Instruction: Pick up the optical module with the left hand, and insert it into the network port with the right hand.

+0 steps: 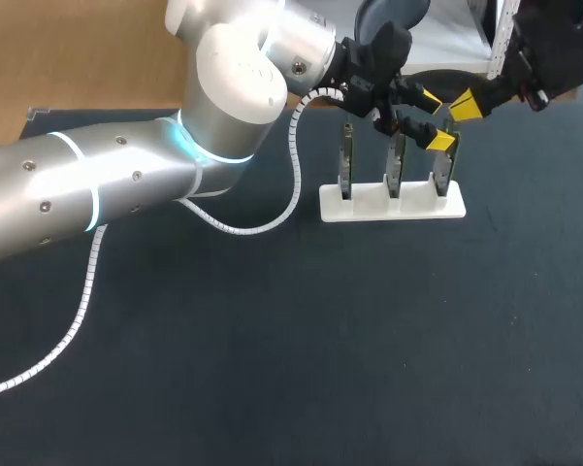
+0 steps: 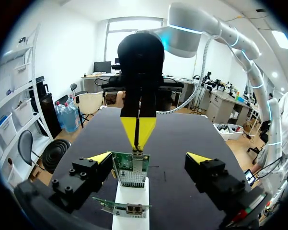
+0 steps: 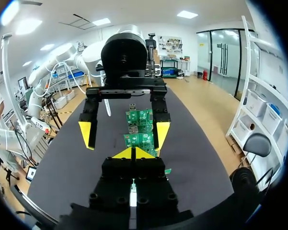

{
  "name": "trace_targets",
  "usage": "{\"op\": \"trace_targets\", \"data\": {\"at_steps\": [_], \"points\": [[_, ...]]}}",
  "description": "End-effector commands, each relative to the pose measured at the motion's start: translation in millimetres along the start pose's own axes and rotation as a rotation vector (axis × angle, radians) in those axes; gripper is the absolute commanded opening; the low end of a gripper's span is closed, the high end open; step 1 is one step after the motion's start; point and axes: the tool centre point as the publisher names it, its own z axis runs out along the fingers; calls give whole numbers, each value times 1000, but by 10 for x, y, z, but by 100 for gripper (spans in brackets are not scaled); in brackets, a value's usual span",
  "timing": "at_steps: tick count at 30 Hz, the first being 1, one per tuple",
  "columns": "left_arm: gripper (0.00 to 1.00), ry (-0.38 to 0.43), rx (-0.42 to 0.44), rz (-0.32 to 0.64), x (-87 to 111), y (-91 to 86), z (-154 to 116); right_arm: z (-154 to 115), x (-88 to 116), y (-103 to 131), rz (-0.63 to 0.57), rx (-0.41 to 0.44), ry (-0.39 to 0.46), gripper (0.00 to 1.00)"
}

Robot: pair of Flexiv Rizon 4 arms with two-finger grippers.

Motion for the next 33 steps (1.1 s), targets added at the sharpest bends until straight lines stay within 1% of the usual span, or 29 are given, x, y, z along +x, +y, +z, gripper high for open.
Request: {"op": "trace_targets", "data": {"at_steps": [1,15,23,29,33], "points": [[100,4,2,-2,-9,11,3,18,20,-30,3,-7,1,0],[100,4,2,-2,-9,11,3,57,99,-29,24,-17,-2,0],[100,4,2,-2,-9,11,3,92,153,-21,34,-19,13,0],[100,4,2,-2,-9,11,3,82,125,-17,26,-17,3,0],[100,4,2,-2,-9,11,3,44,71,-17,15,-3,-9,0]]}}
